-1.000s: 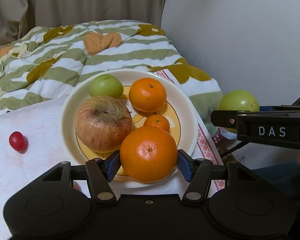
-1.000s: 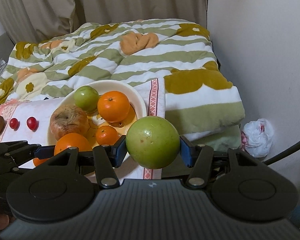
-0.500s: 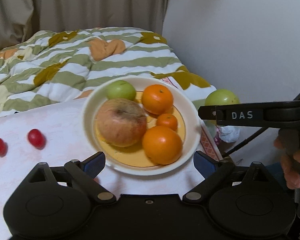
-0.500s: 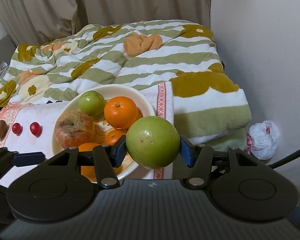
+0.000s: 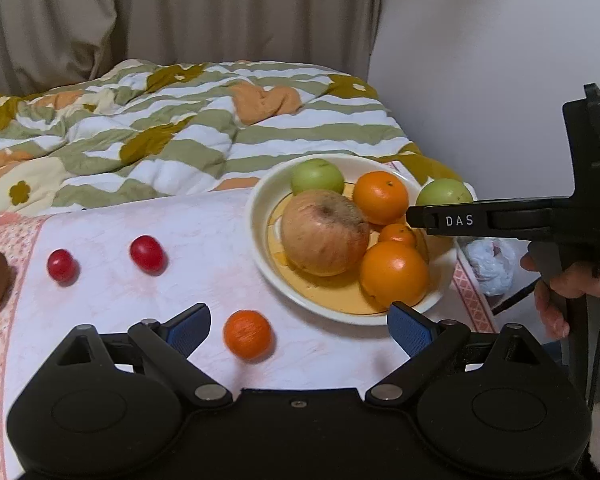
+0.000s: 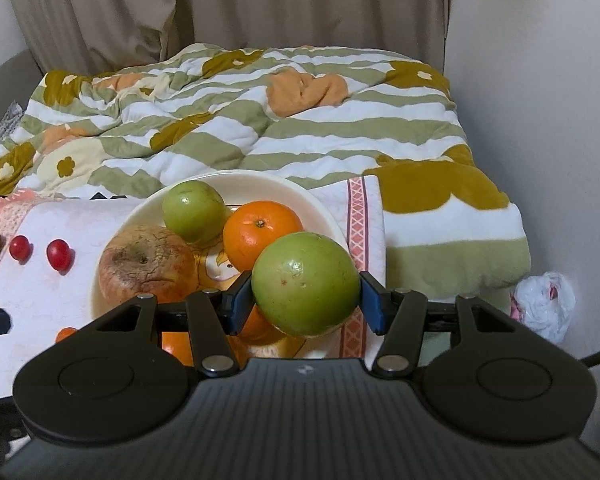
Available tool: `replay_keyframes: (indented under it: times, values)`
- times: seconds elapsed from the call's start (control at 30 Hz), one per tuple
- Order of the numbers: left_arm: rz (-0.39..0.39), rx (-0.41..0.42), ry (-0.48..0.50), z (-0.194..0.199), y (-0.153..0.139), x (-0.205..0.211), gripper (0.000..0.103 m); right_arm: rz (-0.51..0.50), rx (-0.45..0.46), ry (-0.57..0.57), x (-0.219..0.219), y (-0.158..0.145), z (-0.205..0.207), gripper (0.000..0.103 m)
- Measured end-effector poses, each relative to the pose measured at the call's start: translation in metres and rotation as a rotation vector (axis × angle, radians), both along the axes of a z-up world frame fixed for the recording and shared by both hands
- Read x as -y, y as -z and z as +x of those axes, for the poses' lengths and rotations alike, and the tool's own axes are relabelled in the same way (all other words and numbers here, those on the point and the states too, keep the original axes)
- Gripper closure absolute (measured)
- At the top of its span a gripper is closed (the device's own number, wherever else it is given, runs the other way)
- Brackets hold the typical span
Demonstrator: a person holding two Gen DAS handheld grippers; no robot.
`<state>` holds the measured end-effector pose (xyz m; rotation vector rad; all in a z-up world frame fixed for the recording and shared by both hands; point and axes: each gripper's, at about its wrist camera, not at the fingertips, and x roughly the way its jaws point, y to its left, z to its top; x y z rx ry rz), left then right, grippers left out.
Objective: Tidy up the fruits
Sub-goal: 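Lower both fruits into the bowl and open both tools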
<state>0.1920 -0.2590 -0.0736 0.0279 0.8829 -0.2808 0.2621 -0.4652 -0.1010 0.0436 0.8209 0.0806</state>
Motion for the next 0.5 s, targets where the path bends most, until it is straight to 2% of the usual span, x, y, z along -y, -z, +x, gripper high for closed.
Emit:
replay_keyframes:
  times: [0.07, 0.17, 0.23, 0.5]
  values:
    - [0.000, 0.003, -0.010, -0.002, 0.000, -0.003, 0.006, -0.008, 0.012, -0.006, -0.001, 0.001, 0.001, 0.029]
    - [0.001, 0.006, -0.021, -0.006, 0.000, -0.006, 0.006, -0.028, 0.061, -0.008, -0.005, -0.005, -0.005, 0.000]
    - [0.002, 0.007, -0.026, -0.008, 0.000, -0.007, 0.005, -0.040, 0.089, -0.003, -0.006, -0.010, -0.010, 0.000]
    - [-0.007, 0.038, -0.046, -0.023, -0.011, -0.011, 0.005, -0.029, 0.073, 0.007, -0.003, -0.021, -0.026, 0.000]
